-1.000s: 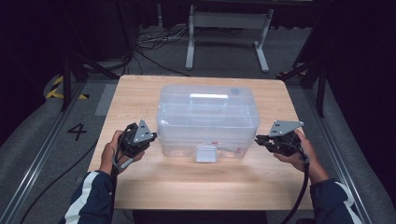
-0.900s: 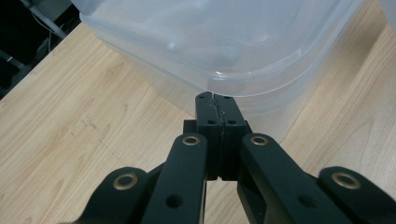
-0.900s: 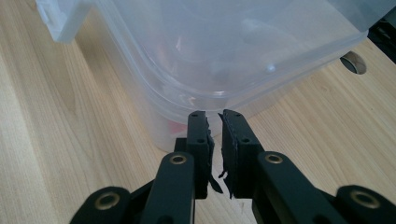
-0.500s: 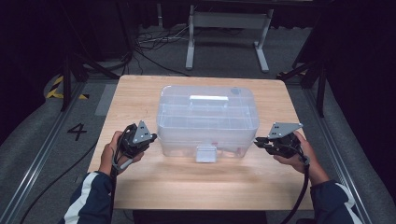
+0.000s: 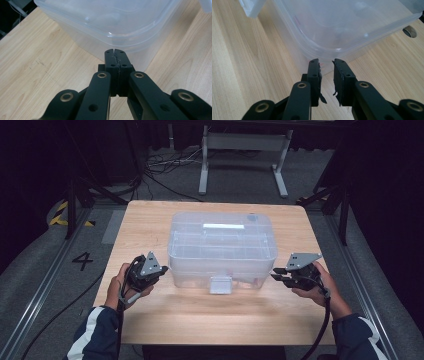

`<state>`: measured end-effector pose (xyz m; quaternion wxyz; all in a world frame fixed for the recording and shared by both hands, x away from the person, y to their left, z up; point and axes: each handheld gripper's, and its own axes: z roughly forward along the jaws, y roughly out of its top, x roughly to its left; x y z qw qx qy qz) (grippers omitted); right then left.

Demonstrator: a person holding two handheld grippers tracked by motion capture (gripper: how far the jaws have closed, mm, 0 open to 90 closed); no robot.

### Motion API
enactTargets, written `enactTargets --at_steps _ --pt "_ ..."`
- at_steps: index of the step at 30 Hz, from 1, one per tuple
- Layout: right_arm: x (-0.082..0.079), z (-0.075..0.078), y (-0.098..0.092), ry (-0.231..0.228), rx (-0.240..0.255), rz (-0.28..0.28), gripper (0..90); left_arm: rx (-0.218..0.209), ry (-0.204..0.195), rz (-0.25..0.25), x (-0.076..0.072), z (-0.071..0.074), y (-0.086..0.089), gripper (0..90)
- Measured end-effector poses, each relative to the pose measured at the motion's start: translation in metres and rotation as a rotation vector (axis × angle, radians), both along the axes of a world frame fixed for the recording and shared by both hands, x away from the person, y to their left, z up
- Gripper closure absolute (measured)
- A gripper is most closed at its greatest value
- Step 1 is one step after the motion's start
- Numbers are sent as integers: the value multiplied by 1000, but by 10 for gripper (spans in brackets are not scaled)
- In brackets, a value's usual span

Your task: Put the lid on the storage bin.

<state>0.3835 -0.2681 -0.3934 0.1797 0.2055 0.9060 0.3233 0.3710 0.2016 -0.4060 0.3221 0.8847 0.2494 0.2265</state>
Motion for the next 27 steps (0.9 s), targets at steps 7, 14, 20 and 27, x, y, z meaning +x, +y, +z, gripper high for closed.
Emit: enactTargets --at_steps 7,14,20,27 --pt "1 -1 1 0 -12 -4 744 9 23 -2 2 -7 -3 890" --pt "1 -1 1 -7 -15 -3 723 14 32 -10 3 -10 -5 857" --pt "0 0 2 -26 -28 -9 700 24 37 -10 2 -12 -4 830" --pt "-4 1 -2 -45 -58 -32 644 32 41 2 -4 -14 4 794"
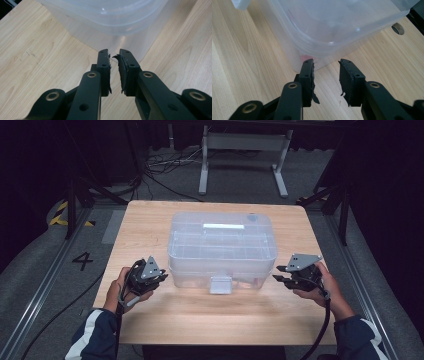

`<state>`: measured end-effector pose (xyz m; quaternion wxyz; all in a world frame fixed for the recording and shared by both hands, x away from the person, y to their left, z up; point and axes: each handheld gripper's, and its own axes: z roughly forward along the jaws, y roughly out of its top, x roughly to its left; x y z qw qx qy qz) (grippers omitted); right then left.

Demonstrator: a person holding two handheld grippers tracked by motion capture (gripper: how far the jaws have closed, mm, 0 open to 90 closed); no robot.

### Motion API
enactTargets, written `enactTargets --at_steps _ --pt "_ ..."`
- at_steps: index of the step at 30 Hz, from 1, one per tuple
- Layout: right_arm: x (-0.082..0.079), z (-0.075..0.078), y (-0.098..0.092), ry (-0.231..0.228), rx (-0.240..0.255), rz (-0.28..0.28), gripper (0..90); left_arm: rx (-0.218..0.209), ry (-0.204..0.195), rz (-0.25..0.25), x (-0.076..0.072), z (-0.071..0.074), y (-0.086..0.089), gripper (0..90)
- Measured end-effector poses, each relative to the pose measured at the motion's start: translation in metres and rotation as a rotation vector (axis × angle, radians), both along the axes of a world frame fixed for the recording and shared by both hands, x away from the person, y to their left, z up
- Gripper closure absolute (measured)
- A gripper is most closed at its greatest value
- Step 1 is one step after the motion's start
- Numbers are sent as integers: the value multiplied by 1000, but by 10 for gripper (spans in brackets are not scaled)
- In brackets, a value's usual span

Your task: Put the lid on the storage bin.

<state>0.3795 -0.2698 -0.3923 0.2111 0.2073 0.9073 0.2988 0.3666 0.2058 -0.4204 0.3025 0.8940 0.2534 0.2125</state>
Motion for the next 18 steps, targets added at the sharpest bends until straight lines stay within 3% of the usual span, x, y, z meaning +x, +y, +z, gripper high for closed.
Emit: enactTargets --at_steps 14,18 --pt "-6 -7 -8 -11 -61 -41 580 32 16 8 -9 -7 13 665" --pt "-9 -10 -12 -13 -63 -56 565 60 25 21 -14 -12 17 621"
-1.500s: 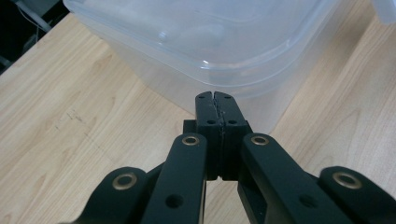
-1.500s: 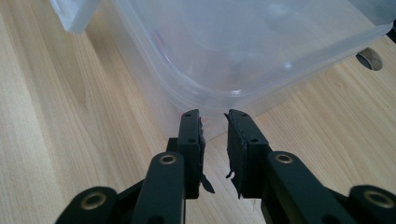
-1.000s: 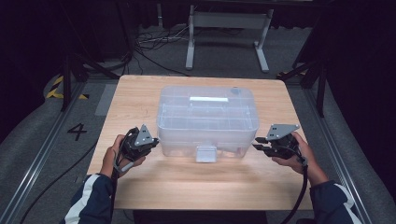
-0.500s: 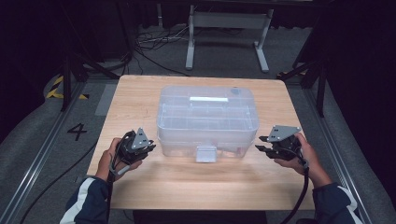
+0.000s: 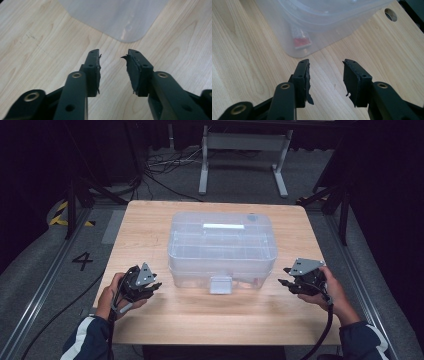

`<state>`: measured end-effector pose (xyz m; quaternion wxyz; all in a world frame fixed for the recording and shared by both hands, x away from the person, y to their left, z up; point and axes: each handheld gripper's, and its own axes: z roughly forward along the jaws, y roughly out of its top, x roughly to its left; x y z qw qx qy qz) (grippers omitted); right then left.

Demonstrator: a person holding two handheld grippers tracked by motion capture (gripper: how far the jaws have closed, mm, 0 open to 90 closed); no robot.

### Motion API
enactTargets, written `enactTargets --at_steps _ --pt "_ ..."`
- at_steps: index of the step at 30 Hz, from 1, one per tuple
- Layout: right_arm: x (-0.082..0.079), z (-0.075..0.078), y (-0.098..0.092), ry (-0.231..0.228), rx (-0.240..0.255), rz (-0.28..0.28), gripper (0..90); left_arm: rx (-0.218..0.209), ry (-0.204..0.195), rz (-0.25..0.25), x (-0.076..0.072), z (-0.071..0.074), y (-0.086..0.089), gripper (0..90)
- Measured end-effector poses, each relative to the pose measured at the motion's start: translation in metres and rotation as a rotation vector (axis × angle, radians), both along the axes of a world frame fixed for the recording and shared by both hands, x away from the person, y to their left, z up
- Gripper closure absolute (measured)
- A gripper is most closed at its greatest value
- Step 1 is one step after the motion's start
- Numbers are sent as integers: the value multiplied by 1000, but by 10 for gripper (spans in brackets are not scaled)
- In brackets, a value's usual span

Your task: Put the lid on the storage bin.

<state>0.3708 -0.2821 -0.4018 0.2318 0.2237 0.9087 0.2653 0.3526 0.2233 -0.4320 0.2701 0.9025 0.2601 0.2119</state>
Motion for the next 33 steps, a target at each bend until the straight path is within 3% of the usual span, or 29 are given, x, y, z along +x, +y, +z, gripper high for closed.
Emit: enactTargets --at_steps 11,13,18,25,33 --pt "-6 -12 -9 6 -25 -20 502 41 8 19 -11 -11 17 524" --pt "-9 -17 -13 17 -28 -16 530 51 15 29 -12 -13 18 477" --pt "-13 -25 -22 32 -44 -39 503 72 30 41 -14 -17 23 388" --pt "-17 -37 -40 50 -55 -93 427 53 64 47 -17 -21 29 339" --pt "-23 -52 -62 36 12 -156 383 11 79 53 -19 -27 35 269"
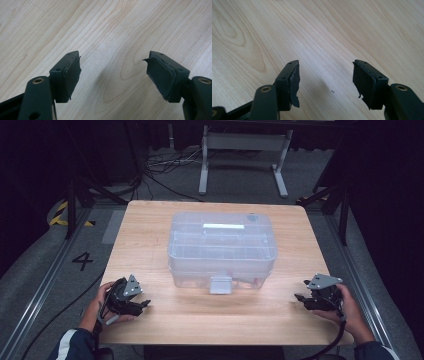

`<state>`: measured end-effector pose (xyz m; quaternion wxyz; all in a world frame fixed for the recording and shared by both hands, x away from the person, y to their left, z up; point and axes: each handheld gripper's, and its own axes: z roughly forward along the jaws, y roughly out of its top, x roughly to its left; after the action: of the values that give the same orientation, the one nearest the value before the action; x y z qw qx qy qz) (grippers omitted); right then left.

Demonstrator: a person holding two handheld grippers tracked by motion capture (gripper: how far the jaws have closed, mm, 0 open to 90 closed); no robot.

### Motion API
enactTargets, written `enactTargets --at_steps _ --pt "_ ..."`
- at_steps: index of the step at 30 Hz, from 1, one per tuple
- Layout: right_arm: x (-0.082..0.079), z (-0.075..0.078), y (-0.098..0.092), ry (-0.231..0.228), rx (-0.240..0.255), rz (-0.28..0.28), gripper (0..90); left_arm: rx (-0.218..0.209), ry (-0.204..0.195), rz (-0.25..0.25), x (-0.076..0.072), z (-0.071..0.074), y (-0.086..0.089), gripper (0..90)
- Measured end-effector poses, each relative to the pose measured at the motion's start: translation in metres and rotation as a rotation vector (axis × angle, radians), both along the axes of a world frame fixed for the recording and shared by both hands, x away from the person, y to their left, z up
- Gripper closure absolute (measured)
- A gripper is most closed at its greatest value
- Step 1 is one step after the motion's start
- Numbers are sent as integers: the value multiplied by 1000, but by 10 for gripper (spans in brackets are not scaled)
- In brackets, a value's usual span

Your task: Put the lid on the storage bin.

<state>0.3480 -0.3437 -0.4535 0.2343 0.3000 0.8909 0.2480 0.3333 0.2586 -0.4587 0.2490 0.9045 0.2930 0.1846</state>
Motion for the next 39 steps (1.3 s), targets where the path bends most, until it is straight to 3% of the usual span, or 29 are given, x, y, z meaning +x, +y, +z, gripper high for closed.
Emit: enactTargets --at_steps 8,17,21,25,26,27,39 --pt "-8 -16 -20 19 54 -70 349 -40 -3 1 -4 -4 7 233" --pt "-16 -25 -40 28 185 -137 302 -75 25 22 -7 -13 18 219" --pt "-18 -30 -46 32 249 -168 285 -125 35 46 -8 -17 25 200" --pt "-19 -35 -52 45 320 -196 272 -211 51 83 -8 -24 34 166" --pt "-18 -35 -53 52 333 -200 266 -211 51 83 -8 -24 34 165" --pt "-18 -36 -54 49 333 -199 261 -249 55 99 -8 -27 38 165" --pt "-18 -36 -53 45 333 -209 232 -248 50 126 -12 -27 39 164"
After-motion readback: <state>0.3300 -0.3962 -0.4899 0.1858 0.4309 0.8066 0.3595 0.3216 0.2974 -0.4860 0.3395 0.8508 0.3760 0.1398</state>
